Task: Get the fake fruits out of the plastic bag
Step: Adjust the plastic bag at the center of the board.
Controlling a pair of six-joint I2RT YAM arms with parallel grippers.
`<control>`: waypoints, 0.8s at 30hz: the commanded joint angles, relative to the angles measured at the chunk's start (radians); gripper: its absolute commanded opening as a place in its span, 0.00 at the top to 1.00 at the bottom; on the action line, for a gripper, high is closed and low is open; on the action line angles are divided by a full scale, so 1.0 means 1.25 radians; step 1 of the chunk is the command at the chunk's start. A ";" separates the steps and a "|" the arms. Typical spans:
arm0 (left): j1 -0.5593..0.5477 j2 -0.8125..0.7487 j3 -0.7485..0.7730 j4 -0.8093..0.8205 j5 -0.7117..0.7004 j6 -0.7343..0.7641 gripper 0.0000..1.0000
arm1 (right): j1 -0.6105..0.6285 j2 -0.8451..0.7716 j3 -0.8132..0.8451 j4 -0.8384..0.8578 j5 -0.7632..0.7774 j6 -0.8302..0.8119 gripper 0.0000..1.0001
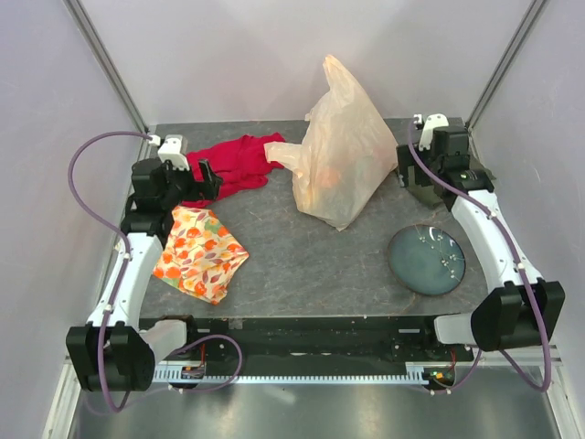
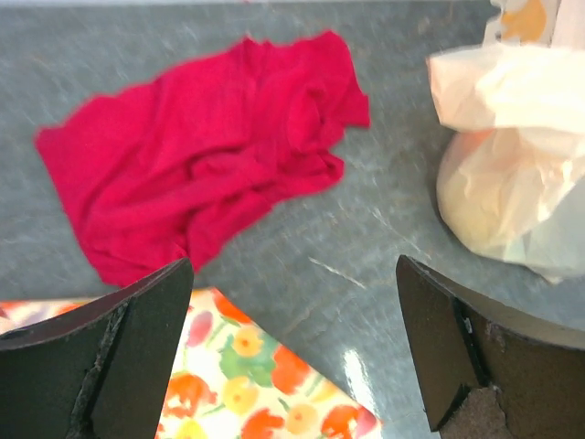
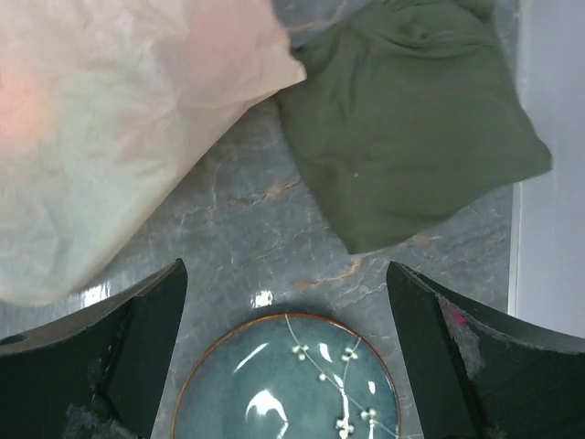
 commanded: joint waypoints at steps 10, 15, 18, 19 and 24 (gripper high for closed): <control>-0.001 0.155 0.150 -0.077 0.215 -0.237 0.07 | 0.074 0.169 0.305 0.084 -0.366 -0.062 0.02; -0.001 0.242 0.184 -0.002 0.211 -0.351 0.08 | 0.133 0.251 0.369 0.160 -0.336 -0.024 0.02; -0.001 0.279 0.216 0.022 0.217 -0.407 0.09 | 0.158 0.292 0.406 0.178 -0.325 -0.019 0.02; -0.001 0.303 0.226 0.026 0.218 -0.416 0.10 | 0.170 0.310 0.415 0.186 -0.311 -0.019 0.02; -0.030 0.394 0.322 0.056 0.261 -0.474 0.10 | 0.201 0.380 0.476 0.235 -0.208 -0.003 0.02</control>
